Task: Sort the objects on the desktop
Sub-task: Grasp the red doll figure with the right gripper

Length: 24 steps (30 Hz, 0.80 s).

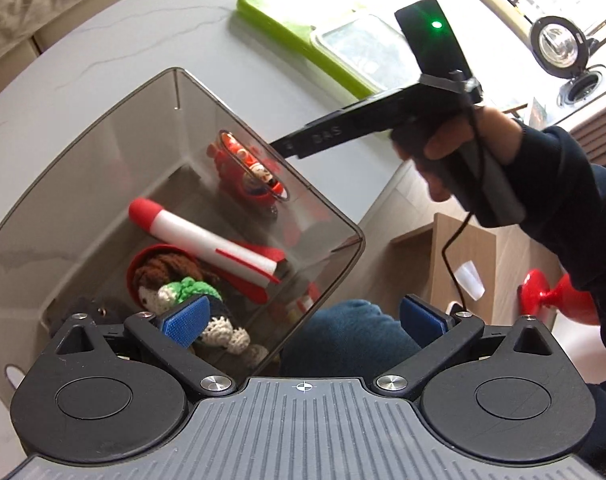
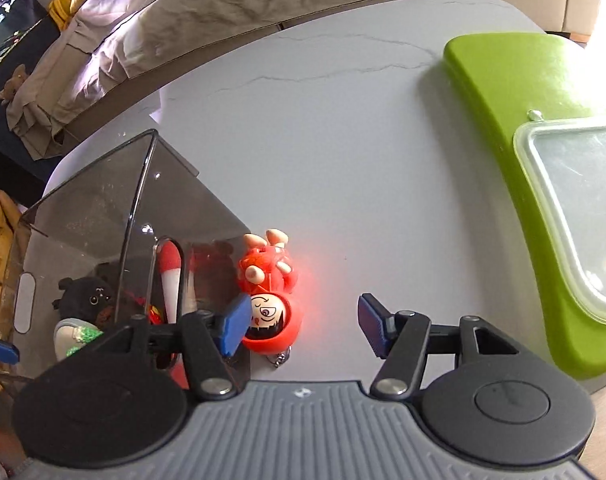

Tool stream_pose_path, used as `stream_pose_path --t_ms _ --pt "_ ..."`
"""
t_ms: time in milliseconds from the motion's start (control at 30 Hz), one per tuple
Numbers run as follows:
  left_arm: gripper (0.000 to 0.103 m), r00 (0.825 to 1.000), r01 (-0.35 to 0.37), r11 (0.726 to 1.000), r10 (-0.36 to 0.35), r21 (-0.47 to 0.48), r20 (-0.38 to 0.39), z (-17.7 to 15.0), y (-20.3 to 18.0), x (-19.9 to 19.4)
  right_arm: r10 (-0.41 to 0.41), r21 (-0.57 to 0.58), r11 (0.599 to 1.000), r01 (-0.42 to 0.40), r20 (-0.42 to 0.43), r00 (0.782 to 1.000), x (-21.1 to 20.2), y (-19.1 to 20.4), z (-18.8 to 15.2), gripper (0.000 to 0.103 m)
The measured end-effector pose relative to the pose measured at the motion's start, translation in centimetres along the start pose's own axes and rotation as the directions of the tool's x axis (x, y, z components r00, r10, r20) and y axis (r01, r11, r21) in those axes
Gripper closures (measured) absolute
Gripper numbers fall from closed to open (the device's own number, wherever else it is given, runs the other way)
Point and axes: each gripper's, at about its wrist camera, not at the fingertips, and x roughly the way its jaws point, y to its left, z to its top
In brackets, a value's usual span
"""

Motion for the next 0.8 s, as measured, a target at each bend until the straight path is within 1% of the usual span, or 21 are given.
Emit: stream_pose_path --t_ms 67,200,267,333,400,500,567,633,700,733,767,800 --pt "0.0 1.0 -0.002 1.0 0.002 0.003 -0.013 0.1 -0.1 0.3 0.034 0.021 0.999 -0.034 0.0 0.999 1.2 -0.2 0.1 0.04" --pt "0.0 0.999 -0.004 1.0 0.004 0.001 -0.037 0.2 0.0 1.2 0.092 0.021 0.996 -0.092 -0.006 0.996 2.7 -0.4 0.8 0.04" --pt "0.0 0.999 -0.006 1.0 0.006 -0.003 -0.044 0.3 0.2 1.4 0.138 0.051 0.989 -0.138 -0.011 0.99 3.4 -0.8 1.1 0.042" --pt "0.0 0.999 -0.005 1.0 0.004 -0.007 -0.046 0.3 0.5 1.5 0.177 0.081 0.981 -0.174 -0.025 0.984 4.1 -1.4 1.5 0.041" --pt "0.0 0.999 -0.004 1.0 0.003 -0.01 -0.048 0.3 0.7 1.6 0.198 0.108 0.975 -0.194 -0.034 0.98 4.7 -1.6 1.8 0.041" --pt "0.0 0.999 0.001 1.0 -0.002 -0.017 -0.052 0.4 0.9 1.9 0.193 0.106 0.976 -0.188 -0.036 0.981 5.2 -1.0 2.2 0.042" --pt "0.0 0.998 0.006 1.0 -0.007 -0.022 -0.055 0.4 1.1 2.1 0.179 0.083 0.981 -0.176 -0.031 0.983 5.4 0.2 2.5 0.044" --pt "0.0 0.998 0.005 0.999 -0.007 -0.034 -0.062 0.2 1.4 2.4 0.157 0.048 0.987 -0.156 -0.029 0.987 5.6 1.7 2.9 0.047" --pt "0.0 0.998 0.002 0.999 -0.005 -0.045 -0.069 -0.1 1.6 2.5 0.122 -0.009 0.992 -0.123 -0.03 0.992 5.5 3.0 3.4 0.047" --pt "0.0 0.997 0.001 0.999 -0.004 -0.049 -0.072 -0.3 1.7 2.5 0.097 -0.029 0.995 -0.098 -0.022 0.995 5.4 3.3 3.5 0.045" --pt "0.0 0.997 -0.001 0.999 -0.002 -0.051 -0.073 -0.6 1.8 2.4 0.065 -0.042 0.997 -0.065 -0.009 0.998 5.1 3.4 3.7 0.039" --pt "0.0 0.997 -0.003 0.999 -0.001 -0.052 -0.073 -0.8 1.9 2.4 0.039 -0.055 0.998 -0.038 -0.001 0.999 4.8 3.3 3.7 0.036"
